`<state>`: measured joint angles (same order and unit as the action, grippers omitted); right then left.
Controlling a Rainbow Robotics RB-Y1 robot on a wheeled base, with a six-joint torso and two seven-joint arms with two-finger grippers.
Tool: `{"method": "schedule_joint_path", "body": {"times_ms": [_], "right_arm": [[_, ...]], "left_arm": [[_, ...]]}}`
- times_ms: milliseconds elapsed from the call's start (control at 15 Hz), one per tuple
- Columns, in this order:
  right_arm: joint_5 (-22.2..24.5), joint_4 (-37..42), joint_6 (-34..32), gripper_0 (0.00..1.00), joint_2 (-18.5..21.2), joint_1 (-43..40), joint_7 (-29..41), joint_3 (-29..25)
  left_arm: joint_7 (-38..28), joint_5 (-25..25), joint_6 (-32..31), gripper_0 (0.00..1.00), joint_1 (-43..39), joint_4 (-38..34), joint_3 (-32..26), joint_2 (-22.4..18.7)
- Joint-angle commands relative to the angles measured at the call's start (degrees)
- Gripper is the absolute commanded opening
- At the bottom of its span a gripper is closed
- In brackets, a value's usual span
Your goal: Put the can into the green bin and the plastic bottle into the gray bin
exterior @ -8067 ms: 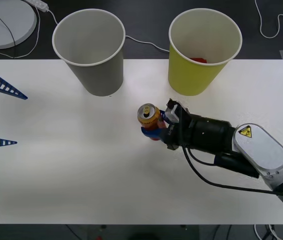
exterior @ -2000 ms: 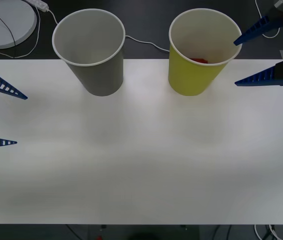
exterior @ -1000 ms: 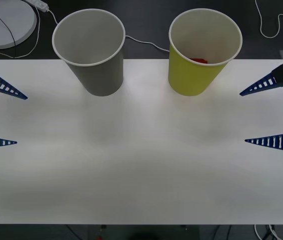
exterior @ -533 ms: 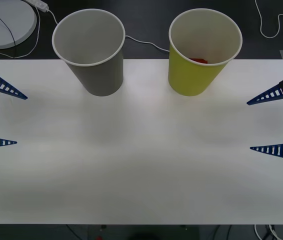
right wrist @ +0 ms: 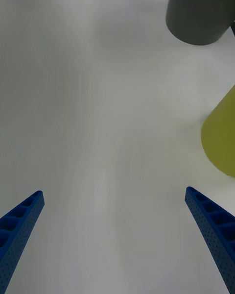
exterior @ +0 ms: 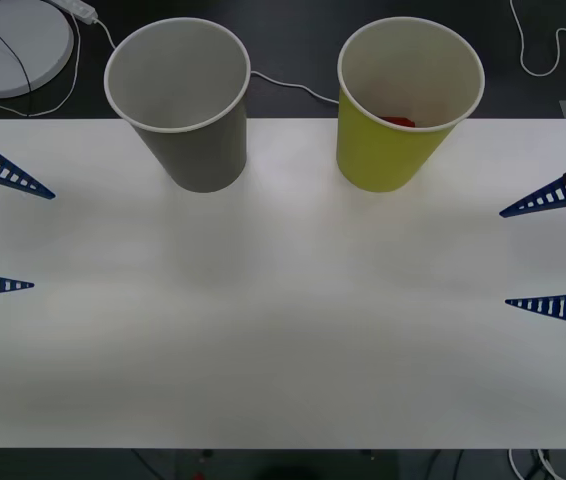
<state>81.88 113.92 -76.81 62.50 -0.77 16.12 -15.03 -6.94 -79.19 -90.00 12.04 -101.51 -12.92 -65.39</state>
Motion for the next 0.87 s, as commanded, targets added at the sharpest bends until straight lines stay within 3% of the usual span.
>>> {"method": "schedule_joint_path", "body": {"times_ms": [67,867], "right_arm": [[0.1,0.0,0.0,1.0,-0.2,0.0,-1.2,0.0],[-0.2,0.0,0.0,1.0,-0.2,0.0,-4.2,0.0]], "left_arm": [[0.0,0.0,0.0,1.0,0.0,0.0,0.0,0.0],[0.0,0.0,0.0,1.0,0.0,0.0,0.0,0.0]]}}
